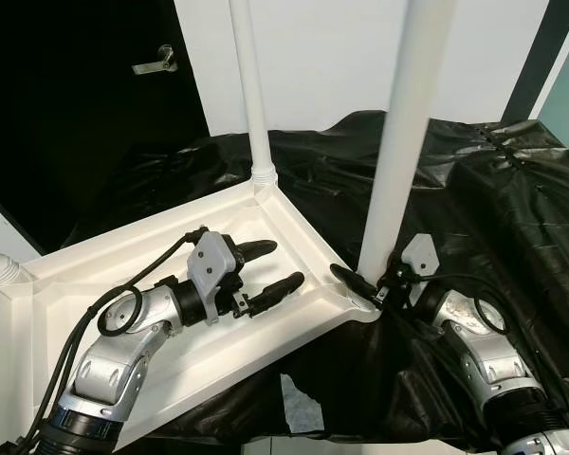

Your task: Building children table

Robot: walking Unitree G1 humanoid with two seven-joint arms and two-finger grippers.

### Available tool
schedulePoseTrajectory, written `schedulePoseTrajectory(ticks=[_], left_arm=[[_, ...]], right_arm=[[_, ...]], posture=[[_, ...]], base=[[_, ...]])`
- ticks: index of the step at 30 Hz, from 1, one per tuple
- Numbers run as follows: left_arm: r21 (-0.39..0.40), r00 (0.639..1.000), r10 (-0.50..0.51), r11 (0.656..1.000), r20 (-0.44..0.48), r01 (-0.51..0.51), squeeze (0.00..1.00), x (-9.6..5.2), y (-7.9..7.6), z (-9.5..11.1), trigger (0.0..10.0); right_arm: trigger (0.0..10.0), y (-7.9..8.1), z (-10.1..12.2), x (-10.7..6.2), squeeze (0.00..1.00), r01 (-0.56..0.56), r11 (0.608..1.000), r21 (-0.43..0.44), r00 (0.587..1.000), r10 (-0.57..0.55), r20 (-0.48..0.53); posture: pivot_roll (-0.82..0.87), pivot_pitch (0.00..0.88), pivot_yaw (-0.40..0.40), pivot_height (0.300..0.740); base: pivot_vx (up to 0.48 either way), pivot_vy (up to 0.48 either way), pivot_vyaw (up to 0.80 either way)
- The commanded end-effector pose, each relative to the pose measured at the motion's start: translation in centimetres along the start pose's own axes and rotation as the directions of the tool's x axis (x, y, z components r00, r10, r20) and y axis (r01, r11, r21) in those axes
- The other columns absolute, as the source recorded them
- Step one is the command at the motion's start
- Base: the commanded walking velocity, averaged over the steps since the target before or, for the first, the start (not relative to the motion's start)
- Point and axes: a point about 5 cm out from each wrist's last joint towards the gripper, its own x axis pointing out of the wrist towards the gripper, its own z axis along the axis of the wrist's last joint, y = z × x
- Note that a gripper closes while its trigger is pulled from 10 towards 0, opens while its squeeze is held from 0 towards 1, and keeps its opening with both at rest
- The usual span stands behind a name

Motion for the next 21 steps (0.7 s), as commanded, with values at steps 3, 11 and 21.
schedulePoseTrajectory(ticks=[3,11,21], left_arm=[[0.004,1.0,-0.005,1.0,-0.012,0.005,0.0,-0.4,0.1,-0.2,10.0],[0.005,1.0,-0.015,1.0,-0.008,0.015,0.0,-0.1,0.3,-0.1,10.0],[0.004,1.0,-0.009,1.0,-0.005,0.009,0.0,-0.1,0.1,-0.1,10.0]], right_arm=[[10.0,0.6,-3.5,-0.8,0.0,0.053,0.991,0.122,0.98,-0.028,-0.196],[10.0,-0.8,-2.7,-0.3,0.0,0.034,0.994,0.106,0.97,-0.007,-0.244],[10.0,-0.2,-3.1,-0.5,0.0,0.067,0.996,0.053,0.951,-0.048,-0.304]], posture=[[-0.01,0.0,0.062,0.74],[-0.02,0.0,0.073,0.74],[-0.01,0.0,0.054,0.74]], base=[[0.0,0.0,0.0],[0.0,0.0,0.0],[0.0,0.0,0.0]])
